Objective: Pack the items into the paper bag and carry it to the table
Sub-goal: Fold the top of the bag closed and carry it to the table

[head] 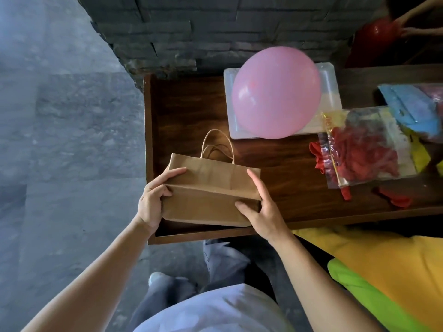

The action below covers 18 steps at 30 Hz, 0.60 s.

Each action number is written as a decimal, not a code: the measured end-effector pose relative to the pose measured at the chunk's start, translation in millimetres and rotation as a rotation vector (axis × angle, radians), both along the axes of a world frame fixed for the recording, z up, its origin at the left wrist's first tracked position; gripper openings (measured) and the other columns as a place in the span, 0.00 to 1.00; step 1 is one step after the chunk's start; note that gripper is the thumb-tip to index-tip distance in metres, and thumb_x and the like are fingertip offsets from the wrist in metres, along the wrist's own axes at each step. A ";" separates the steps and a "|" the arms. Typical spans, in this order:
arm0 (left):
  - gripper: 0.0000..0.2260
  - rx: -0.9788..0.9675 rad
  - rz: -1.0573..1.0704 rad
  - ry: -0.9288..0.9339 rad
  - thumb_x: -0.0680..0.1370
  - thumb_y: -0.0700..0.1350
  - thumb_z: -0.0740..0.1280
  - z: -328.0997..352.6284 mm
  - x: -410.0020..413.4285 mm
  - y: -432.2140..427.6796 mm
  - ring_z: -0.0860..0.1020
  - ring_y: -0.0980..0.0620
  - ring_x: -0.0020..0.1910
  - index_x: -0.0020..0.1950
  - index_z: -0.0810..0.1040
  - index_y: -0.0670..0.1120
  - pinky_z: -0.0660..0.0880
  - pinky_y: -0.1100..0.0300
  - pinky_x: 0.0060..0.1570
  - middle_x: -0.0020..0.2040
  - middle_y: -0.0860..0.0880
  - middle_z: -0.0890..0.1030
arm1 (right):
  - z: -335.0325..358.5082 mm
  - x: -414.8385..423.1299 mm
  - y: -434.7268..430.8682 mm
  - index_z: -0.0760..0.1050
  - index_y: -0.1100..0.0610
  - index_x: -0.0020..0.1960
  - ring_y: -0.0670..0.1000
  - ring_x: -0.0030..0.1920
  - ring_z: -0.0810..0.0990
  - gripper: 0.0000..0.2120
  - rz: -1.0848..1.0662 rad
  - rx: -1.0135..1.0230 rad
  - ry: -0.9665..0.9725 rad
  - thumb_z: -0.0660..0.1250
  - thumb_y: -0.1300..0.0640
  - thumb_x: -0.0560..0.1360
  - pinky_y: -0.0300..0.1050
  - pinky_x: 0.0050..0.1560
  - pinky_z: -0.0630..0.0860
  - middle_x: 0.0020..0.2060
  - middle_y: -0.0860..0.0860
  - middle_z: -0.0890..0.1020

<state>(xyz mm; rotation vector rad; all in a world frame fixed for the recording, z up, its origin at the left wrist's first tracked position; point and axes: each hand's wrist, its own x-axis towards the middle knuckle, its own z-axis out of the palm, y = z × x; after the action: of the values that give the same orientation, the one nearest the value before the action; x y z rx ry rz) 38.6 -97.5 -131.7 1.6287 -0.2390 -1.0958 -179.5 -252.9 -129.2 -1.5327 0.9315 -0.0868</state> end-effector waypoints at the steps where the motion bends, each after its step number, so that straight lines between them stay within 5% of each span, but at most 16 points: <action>1: 0.28 0.005 0.001 0.015 0.64 0.41 0.56 -2.2 0.2 1.0 0.74 0.48 0.56 0.60 0.82 0.53 0.71 0.53 0.51 0.64 0.48 0.78 | -2.6 3.4 4.9 0.59 0.32 0.71 0.33 0.66 0.69 0.36 -0.081 0.072 -0.026 0.71 0.53 0.70 0.34 0.65 0.68 0.68 0.33 0.70; 3: 0.28 0.002 -0.010 0.017 0.64 0.43 0.56 -6.3 0.3 2.0 0.73 0.45 0.57 0.61 0.81 0.53 0.70 0.49 0.53 0.63 0.49 0.79 | -4.4 9.8 11.8 0.64 0.35 0.70 0.41 0.67 0.72 0.35 -0.200 0.120 -0.071 0.69 0.58 0.69 0.50 0.68 0.69 0.67 0.40 0.73; 6: 0.27 -0.009 0.027 0.018 0.64 0.44 0.56 -3.0 -3.3 3.5 0.73 0.42 0.59 0.60 0.82 0.53 0.70 0.47 0.56 0.62 0.48 0.79 | 1.9 19.6 15.4 0.70 0.39 0.67 0.50 0.66 0.74 0.33 -0.313 0.155 -0.118 0.66 0.63 0.67 0.60 0.67 0.70 0.66 0.46 0.76; 12: 0.20 -0.095 0.211 0.177 0.72 0.45 0.55 35.3 -6.1 2.1 0.70 0.42 0.61 0.53 0.85 0.52 0.73 0.46 0.54 0.68 0.48 0.73 | 45.7 42.9 9.2 0.76 0.38 0.59 0.57 0.59 0.78 0.26 -0.370 0.284 -0.109 0.66 0.63 0.67 0.52 0.48 0.81 0.60 0.48 0.79; 18: 0.18 -0.246 0.312 0.260 0.74 0.47 0.56 103.7 23.4 40.9 0.70 0.42 0.57 0.51 0.85 0.53 0.73 0.46 0.50 0.63 0.46 0.75 | 129.4 85.6 29.2 0.76 0.39 0.58 0.57 0.54 0.79 0.22 -0.243 0.249 -0.117 0.65 0.60 0.70 0.53 0.47 0.78 0.57 0.51 0.79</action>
<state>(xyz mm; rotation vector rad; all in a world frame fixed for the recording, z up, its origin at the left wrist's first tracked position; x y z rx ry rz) 62.0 -56.6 -28.0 1.2408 0.0504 -0.9818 -93.9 -223.7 0.1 -1.1695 0.9918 -0.2243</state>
